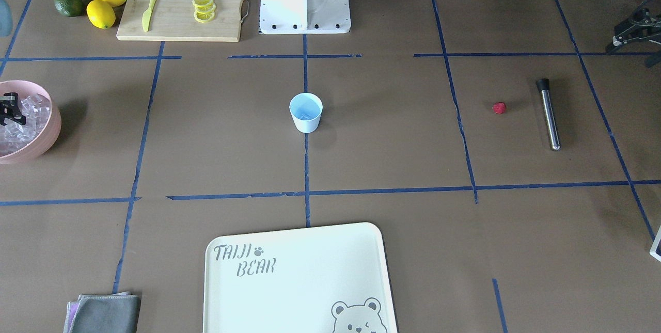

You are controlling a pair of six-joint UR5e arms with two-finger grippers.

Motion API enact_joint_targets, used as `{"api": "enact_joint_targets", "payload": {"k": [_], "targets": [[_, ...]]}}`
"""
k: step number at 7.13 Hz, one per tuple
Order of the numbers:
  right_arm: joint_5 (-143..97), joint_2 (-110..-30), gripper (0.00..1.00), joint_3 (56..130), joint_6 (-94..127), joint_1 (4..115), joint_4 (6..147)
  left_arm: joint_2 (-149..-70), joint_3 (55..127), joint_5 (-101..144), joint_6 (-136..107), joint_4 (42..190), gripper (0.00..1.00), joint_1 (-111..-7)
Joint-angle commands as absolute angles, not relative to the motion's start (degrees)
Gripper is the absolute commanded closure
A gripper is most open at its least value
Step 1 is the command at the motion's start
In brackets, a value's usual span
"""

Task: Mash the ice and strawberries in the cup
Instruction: 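Lower the right gripper into the bowl and grasp another ice cube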

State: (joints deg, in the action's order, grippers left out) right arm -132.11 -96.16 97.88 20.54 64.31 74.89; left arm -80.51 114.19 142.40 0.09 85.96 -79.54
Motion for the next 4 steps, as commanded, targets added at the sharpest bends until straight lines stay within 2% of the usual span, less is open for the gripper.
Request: {"api": "enact_joint_targets", "payload": {"k": [1, 4], "targets": [[-132.9, -96.5, 1.0, 98.7, 20.4, 64.4, 74.8, -80.5, 114.4, 142.5, 0.1, 86.0, 0.0, -79.5], [-134.8, -97.5, 1.0, 104.8, 20.6, 64.7, 75.5, -80.5, 114.8, 142.5, 0.1, 86.0, 0.0, -79.6]]}}
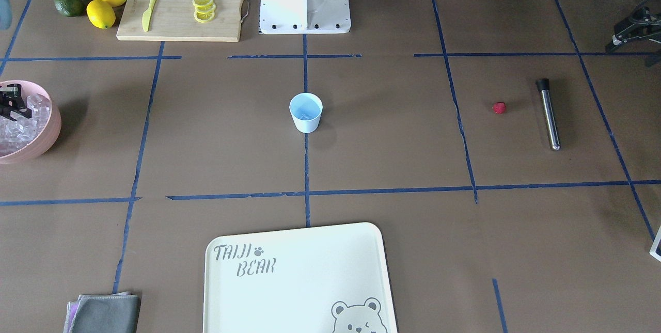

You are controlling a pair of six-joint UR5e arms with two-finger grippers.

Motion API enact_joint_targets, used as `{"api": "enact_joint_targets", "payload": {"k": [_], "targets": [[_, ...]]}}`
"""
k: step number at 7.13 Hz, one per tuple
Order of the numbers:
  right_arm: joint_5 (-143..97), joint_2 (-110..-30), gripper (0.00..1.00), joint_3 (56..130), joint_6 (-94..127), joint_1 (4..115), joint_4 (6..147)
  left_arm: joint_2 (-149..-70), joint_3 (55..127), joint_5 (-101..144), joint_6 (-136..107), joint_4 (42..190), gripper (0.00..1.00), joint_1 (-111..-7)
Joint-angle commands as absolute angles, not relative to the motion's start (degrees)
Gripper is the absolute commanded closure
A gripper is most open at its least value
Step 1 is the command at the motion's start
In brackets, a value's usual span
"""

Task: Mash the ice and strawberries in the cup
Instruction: 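Lower the right gripper into the bowl and grasp another ice cube, then carry the ice cube with the right gripper and release it into the cup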

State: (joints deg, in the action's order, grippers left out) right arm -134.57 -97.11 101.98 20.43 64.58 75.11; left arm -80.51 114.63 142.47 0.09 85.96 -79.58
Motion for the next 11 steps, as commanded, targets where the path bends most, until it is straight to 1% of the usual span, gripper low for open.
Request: {"api": "enact_joint_targets", "payload": {"k": [1, 2, 3, 4, 5, 6, 8, 9, 11], "targets": [[-135.0, -97.4, 1.0, 107.6, 21.3, 64.6, 75.8, -80.5, 114.8, 142.6, 0.1, 86.0, 0.0, -79.6], [-136.6, -96.4, 1.0, 110.1, 24.4, 64.5, 75.7, -80.5, 114.8, 144.0, 0.1, 86.0, 0.0, -79.6], [-137.9, -92.7, 1.0, 111.9, 34.5, 64.4, 75.5, -80.5, 114.8, 144.5, 0.1, 86.0, 0.0, -79.6], [-139.2, -87.6, 1.0, 112.9, 45.2, 61.9, 75.3, -80.5, 114.8, 144.5, 0.1, 86.0, 0.0, -79.6], [-138.3, -80.1, 1.0, 112.8, 59.4, 56.2, 75.2, -80.5, 114.8, 144.4, 0.2, 86.0, 0.0, -79.6], [-135.3, -72.2, 1.0, 112.2, 70.6, 50.4, 75.6, -80.5, 114.8, 144.5, 0.3, 86.0, 0.0, -79.6], [-126.0, -63.5, 1.0, 109.9, 82.8, 40.7, 75.6, -80.6, 114.7, 144.4, 0.4, 86.0, 0.0, -79.6], [-122.6, -58.7, 1.0, 106.0, 88.2, 37.3, 75.3, -80.5, 114.8, 144.5, 0.4, 86.0, 0.0, -79.6], [-113.5, -56.3, 0.98, 103.0, 89.8, 31.8, 75.0, -80.5, 115.2, 144.5, 0.3, 86.0, 0.0, -79.6]]}}
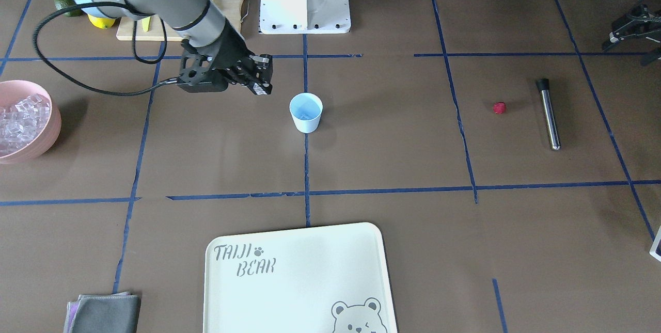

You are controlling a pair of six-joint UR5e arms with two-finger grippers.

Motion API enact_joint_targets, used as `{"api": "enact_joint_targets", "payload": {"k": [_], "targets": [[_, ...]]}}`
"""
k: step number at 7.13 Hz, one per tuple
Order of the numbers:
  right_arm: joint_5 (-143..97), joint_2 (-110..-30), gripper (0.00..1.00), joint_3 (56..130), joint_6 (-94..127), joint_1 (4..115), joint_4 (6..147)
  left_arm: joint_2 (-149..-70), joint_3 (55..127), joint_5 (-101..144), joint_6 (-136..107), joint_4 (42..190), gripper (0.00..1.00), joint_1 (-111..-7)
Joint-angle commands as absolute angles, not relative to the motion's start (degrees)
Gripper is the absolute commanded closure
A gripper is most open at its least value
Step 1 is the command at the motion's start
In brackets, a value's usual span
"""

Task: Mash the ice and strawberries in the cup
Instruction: 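Carry the ice cube with the right gripper and release it into the cup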

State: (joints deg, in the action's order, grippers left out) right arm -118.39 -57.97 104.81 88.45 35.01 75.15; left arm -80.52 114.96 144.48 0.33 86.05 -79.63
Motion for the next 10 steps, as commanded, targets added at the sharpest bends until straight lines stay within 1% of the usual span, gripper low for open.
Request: {"api": "enact_joint_targets", "payload": {"k": [1, 2, 3, 4, 5, 6, 7, 8, 10], "targets": [[-112.1, -55.5, 0.98, 102.2, 89.9, 31.0, 75.1, -80.5, 115.2, 144.5, 0.3, 86.0, 0.0, -79.7], [-111.8, -53.5, 0.97, 100.0, 90.1, 30.3, 75.0, -80.5, 115.3, 144.5, 0.3, 86.0, 0.0, -79.7], [-111.3, -52.1, 0.9, 98.3, 90.3, 29.5, 75.1, -80.5, 115.3, 144.5, 0.3, 86.0, 0.0, -79.7], [-110.7, -52.1, 0.64, 97.8, 90.3, 29.1, 75.1, -80.5, 115.3, 144.5, 0.3, 86.0, 0.0, -79.7], [-109.8, -51.3, 0.06, 96.6, 90.3, 29.0, 75.1, -80.5, 115.2, 144.5, 0.3, 86.0, 0.0, -79.7], [-109.8, -51.0, 0.01, 96.2, 90.4, 29.0, 75.1, -80.5, 115.2, 144.5, 0.3, 86.0, 0.0, -79.7], [-109.8, -50.9, 0.01, 96.5, 90.4, 29.1, 75.1, -80.5, 115.2, 144.5, 0.3, 86.0, 0.0, -79.7], [-110.6, -51.4, 0.01, 98.2, 90.4, 29.9, 75.6, -80.5, 115.2, 144.5, 0.3, 86.0, 0.0, -79.8], [-119.6, -61.6, 0.01, 105.3, 89.4, 37.7, 75.8, -80.5, 115.3, 144.5, 0.3, 86.0, 0.0, -79.7]]}}
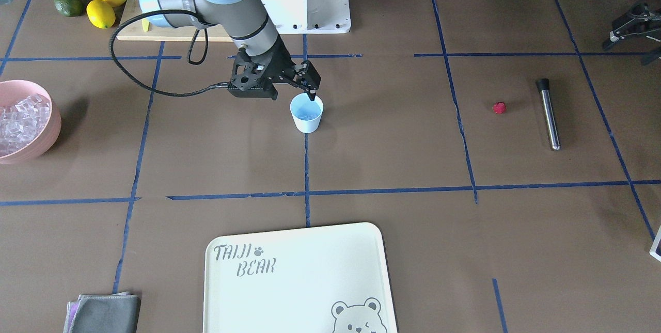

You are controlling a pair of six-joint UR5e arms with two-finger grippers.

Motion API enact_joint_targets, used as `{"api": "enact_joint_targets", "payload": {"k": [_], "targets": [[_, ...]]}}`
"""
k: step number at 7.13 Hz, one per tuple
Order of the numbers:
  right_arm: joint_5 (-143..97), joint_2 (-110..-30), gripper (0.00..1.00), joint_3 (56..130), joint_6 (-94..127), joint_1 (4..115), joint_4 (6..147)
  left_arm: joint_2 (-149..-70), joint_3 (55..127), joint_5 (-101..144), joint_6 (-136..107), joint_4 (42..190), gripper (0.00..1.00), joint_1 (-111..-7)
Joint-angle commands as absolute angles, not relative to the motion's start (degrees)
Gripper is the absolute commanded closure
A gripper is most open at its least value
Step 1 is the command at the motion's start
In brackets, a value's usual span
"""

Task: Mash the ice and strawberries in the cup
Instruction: 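Carry the ice cube with the right gripper and release it into the cup, then return the right gripper to the bowl and grasp a third ice cube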

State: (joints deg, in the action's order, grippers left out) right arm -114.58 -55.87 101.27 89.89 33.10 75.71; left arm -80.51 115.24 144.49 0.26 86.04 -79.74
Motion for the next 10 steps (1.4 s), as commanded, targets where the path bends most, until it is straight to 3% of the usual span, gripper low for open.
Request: {"api": "enact_joint_targets", "payload": {"k": [1, 3, 5, 8, 10], "targets": [[-126.2, -66.6, 0.01, 107.7, 84.4, 44.6, 75.8, -80.5, 115.2, 144.5, 0.3, 86.0, 0.0, -79.7], [-132.8, -82.5, 0.01, 112.8, 68.1, 55.2, 75.8, -80.5, 115.2, 144.5, 0.3, 86.0, 0.0, -79.7], [-134.5, -91.0, 0.01, 112.2, 57.6, 63.4, 75.8, -80.5, 115.3, 144.5, 0.2, 86.0, 0.0, -79.7], [-131.2, -100.0, 0.01, 108.6, 46.6, 66.6, 75.1, -80.5, 115.2, 144.5, 0.2, 86.0, 0.0, -79.7], [-128.3, -99.6, 0.02, 105.0, 47.0, 66.4, 75.1, -80.5, 115.3, 144.5, 0.2, 86.0, 0.0, -79.7]]}}
